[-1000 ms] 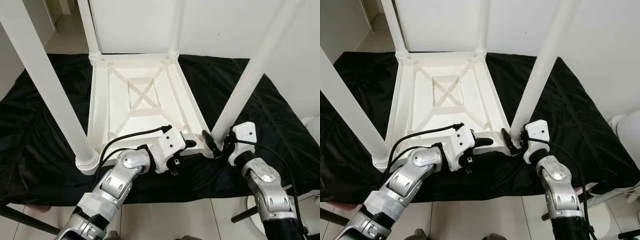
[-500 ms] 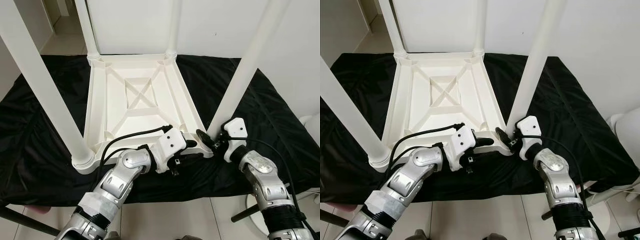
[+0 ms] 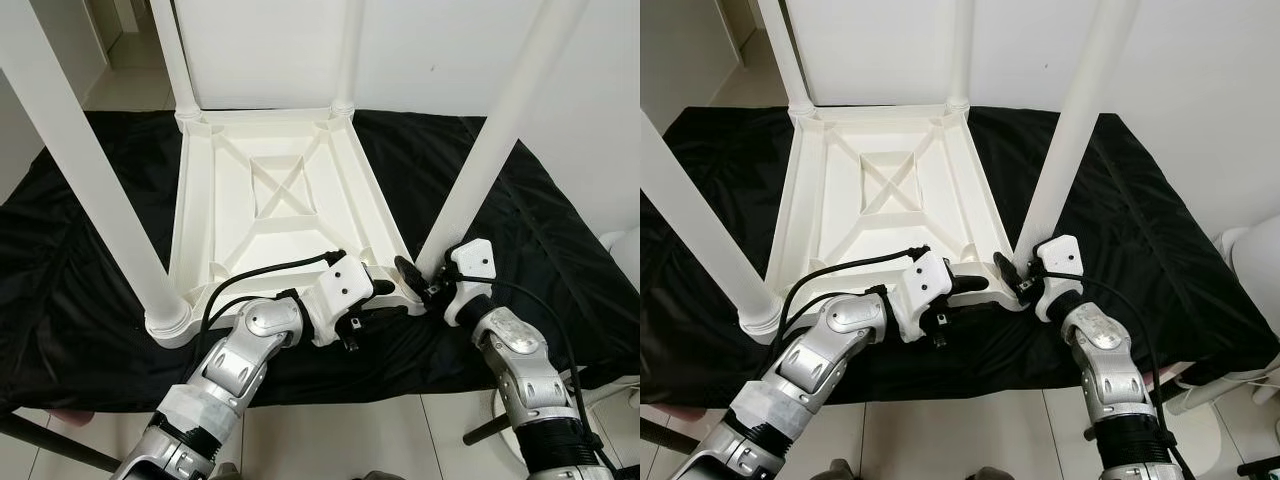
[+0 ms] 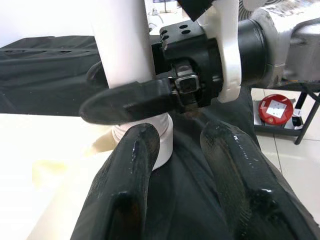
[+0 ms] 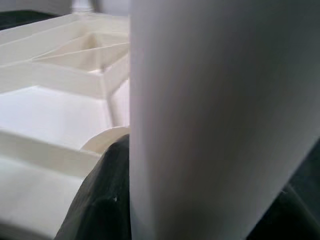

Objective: Building children table

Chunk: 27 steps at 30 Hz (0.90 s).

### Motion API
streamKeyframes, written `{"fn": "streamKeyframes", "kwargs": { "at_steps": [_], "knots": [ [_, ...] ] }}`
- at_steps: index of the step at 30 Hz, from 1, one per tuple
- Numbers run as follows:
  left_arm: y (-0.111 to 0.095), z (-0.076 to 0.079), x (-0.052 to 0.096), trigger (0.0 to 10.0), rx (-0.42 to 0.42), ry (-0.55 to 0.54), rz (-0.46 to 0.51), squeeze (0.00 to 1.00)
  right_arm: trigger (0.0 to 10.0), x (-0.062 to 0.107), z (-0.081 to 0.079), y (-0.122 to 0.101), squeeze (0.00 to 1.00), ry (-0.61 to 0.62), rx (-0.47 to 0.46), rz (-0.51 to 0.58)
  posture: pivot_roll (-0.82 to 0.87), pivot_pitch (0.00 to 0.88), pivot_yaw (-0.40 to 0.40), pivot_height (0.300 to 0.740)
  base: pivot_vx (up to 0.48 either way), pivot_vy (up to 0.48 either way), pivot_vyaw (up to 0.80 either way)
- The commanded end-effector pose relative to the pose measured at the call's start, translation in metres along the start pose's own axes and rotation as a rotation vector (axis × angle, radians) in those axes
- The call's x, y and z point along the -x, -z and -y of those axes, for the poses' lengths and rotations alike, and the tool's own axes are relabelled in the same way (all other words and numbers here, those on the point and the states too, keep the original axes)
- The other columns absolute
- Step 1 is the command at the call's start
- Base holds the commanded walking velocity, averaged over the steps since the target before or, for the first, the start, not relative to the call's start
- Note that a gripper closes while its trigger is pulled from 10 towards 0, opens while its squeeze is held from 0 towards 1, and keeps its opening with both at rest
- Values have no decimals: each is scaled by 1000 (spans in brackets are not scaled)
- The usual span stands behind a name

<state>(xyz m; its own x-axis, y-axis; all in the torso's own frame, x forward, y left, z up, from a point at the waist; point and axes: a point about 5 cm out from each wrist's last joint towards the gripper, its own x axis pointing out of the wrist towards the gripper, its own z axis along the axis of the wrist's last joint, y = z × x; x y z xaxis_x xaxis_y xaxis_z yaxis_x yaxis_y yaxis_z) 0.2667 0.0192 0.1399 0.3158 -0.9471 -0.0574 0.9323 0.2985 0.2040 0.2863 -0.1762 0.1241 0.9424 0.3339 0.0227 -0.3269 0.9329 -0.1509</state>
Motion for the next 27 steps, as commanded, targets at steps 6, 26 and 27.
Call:
{"fn": "streamKeyframes", "kwargs": {
  "at_steps": [6, 26, 27],
  "knots": [
    [1, 2, -1, 10000, -5, 2, -12, 0, 10000, 6, -3, 8, 0, 359, -81, -74, -19, 0, -18, 740, 0, 0, 0],
    [3, 6, 2, 10000, 13, 7, -14, 0, 10000, 5, -41, 6, 0, 517, -135, -103, -32, 10, -19, 740, 0, 0, 0],
    [3, 6, 2, 10000, 14, 6, -15, 0, 10000, 7, -41, 6, 1000, 520, -143, -100, -31, 9, -21, 740, 0, 0, 0]
  ]
}}
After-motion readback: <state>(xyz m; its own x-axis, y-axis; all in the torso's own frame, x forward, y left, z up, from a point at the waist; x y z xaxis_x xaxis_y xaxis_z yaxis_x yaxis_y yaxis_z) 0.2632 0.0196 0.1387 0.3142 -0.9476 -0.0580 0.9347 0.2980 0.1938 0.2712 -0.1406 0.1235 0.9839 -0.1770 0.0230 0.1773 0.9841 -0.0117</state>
